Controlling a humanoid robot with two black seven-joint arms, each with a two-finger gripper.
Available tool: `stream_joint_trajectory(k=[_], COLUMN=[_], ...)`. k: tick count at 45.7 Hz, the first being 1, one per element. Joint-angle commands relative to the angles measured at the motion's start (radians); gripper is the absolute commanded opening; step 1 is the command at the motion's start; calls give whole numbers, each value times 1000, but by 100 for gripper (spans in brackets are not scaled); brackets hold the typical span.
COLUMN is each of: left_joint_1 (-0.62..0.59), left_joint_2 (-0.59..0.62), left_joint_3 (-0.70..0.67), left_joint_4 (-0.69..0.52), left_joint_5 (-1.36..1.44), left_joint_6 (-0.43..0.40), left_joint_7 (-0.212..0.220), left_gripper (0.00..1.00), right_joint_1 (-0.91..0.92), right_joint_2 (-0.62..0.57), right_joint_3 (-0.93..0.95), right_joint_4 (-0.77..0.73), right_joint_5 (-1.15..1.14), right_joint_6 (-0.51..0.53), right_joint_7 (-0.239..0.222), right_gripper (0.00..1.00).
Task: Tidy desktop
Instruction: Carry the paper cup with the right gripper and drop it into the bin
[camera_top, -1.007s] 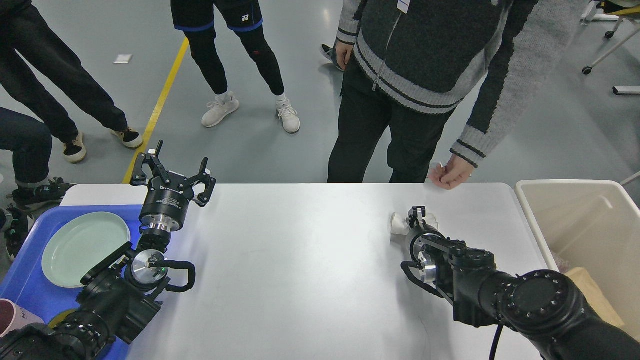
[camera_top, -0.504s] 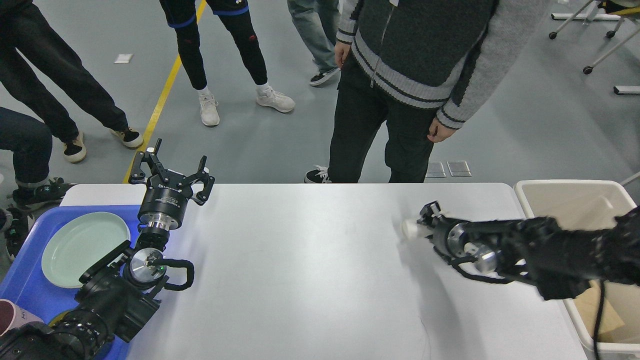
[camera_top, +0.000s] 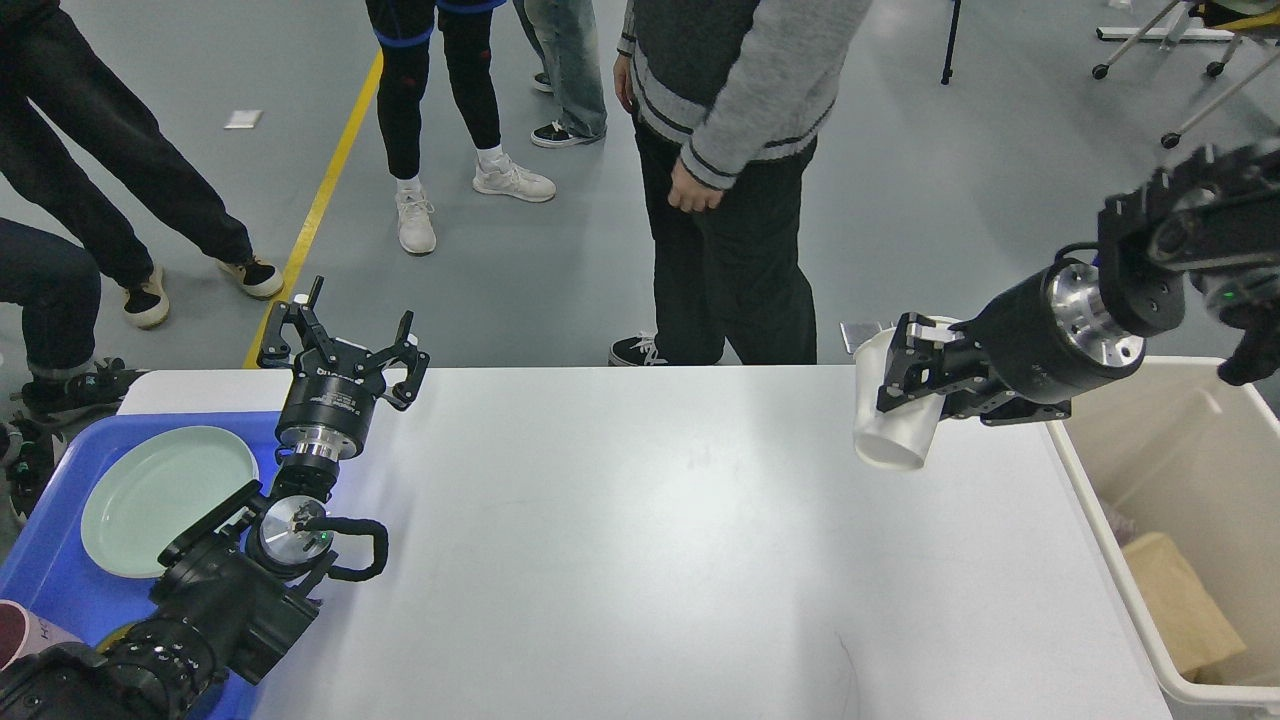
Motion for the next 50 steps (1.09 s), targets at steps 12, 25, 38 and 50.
stream_joint_trajectory(k=[12,25,38,50], left_joint_1=[-1,-1,-1,-1], left_joint_2=[0,0,0,0], left_joint_3=[-1,0,0,0], left_joint_4=[0,0,0,0], left_joint_5=[0,0,0,0], left_joint_6=[1,1,1,1], left_joint_7=[-1,-1,-1,-1], left_gripper=[97,97,97,97], right_joint_1=[-110,-738,-1359,-1491], right_joint_2=[181,-48,-82,-123], right_joint_3=[-145,-271,-232,-193], right_joint_4=[-62,-558,-1144,-1277], right_joint_5=[-17,3,291,326], right_joint_6=[-73,-414,-661,-653], right_joint_7=[-2,-14,-17,-17], right_gripper=[0,0,95,100])
